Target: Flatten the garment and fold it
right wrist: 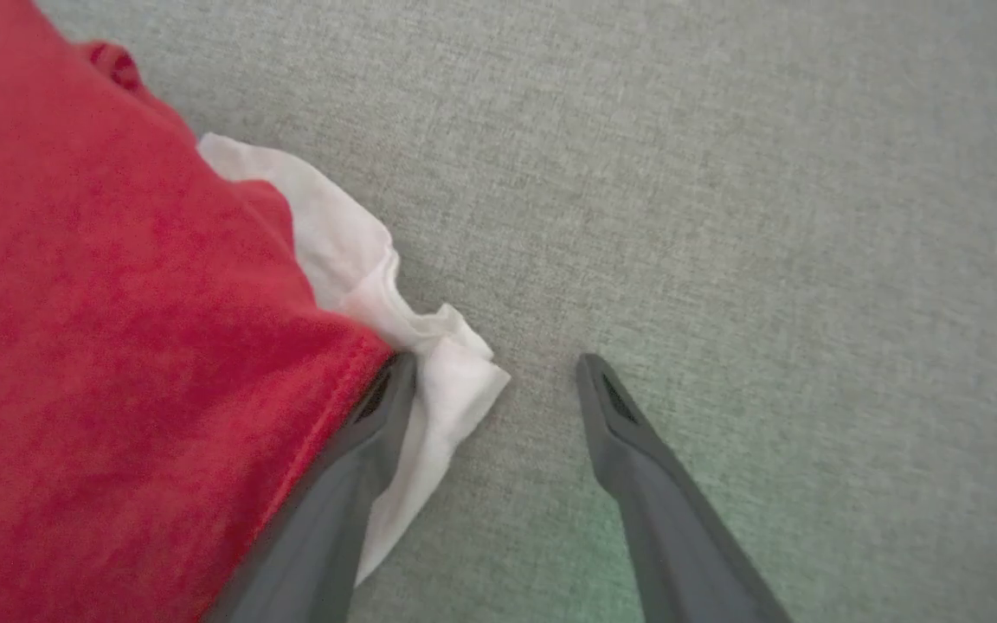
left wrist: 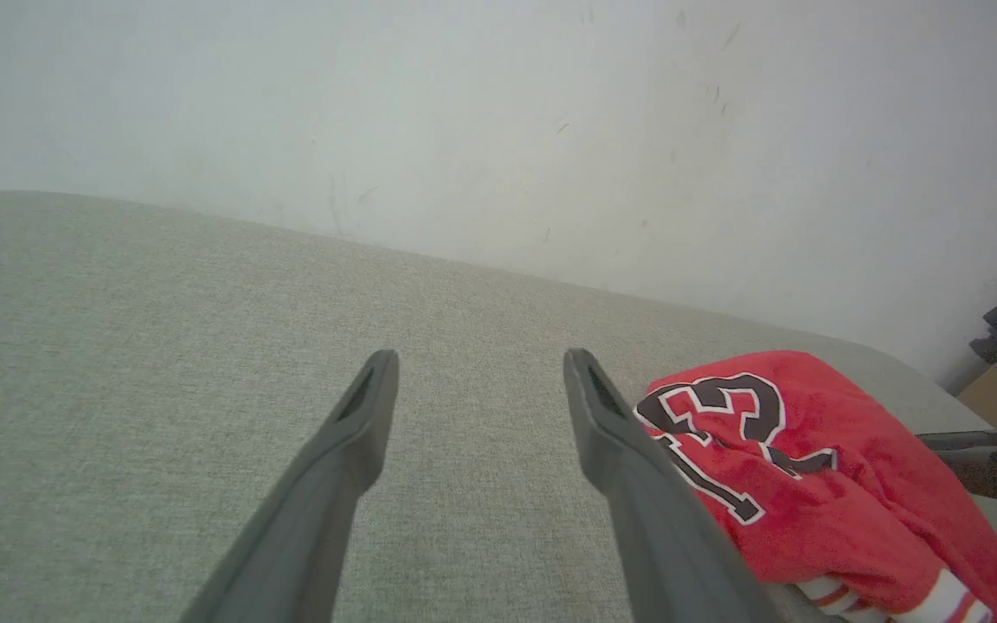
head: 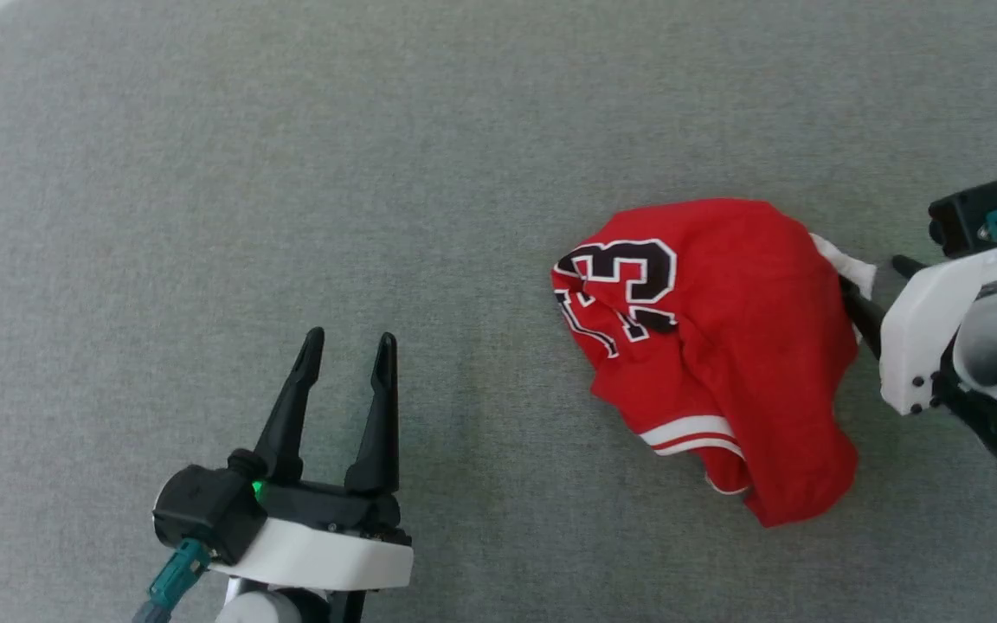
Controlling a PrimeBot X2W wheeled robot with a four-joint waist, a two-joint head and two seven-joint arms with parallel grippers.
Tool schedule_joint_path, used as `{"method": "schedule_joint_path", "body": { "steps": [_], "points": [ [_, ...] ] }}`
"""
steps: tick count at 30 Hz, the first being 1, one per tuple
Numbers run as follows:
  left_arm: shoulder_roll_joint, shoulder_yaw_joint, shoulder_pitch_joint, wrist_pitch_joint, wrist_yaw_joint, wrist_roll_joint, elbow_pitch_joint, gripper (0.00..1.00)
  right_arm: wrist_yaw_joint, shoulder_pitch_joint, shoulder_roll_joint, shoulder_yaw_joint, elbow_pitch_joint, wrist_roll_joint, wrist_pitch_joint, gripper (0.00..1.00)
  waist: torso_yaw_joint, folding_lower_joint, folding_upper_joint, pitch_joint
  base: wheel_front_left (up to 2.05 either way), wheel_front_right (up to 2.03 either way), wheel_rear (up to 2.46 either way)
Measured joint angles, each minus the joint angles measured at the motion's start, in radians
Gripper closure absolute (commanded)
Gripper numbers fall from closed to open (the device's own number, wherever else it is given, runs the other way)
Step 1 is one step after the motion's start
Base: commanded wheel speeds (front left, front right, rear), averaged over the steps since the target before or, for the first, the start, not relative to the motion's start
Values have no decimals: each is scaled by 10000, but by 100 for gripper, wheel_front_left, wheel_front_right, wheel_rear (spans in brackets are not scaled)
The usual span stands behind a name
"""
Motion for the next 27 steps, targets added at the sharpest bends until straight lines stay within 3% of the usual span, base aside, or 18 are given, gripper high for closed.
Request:
{"method": "schedule_joint_path", "body": {
  "steps": [3, 4, 5, 6, 12, 19, 27],
  "points": [
    [0, -27, -26, 0, 0, -8, 21, 0, -6, -255, -286, 385, 88, 316, 199, 0, 165, -2, 0, 156, 0, 0, 0],
    [0, -33, -27, 0, 0, -10, 35, 0, -15, -337, -403, 535, 102, 412, 309, 13, 213, -2, 0, 197, 0, 0, 0],
    [0, -33, -28, 0, 0, -12, 50, 0, -15, -411, -497, 627, 117, 527, 391, 63, 256, -2, 0, 235, 0, 0, 0],
    [0, -27, -30, 0, 0, -15, 61, 0, -13, -477, -546, 663, 140, 598, 439, 100, 290, -3, 0, 268, 0, 0, 0],
    [0, 33, -60, 0, 4, -82, 211, 0, -13, -656, -451, 909, 286, 562, 330, 100, 298, -1, 0, 174, 0, 0, 0],
    [0, 63, -5, 0, 4, -171, 347, 0, -2, -525, -366, 918, 460, 178, -790, 100, 80, 0, 0, -485, 0, 0, 0],
    [-2, 201, 451, 0, 38, -190, 412, 0, 0, -642, -330, -42, -176, -138, -1620, 100, -294, -2, 0, -1438, 0, 0, 0]
  ]
}}
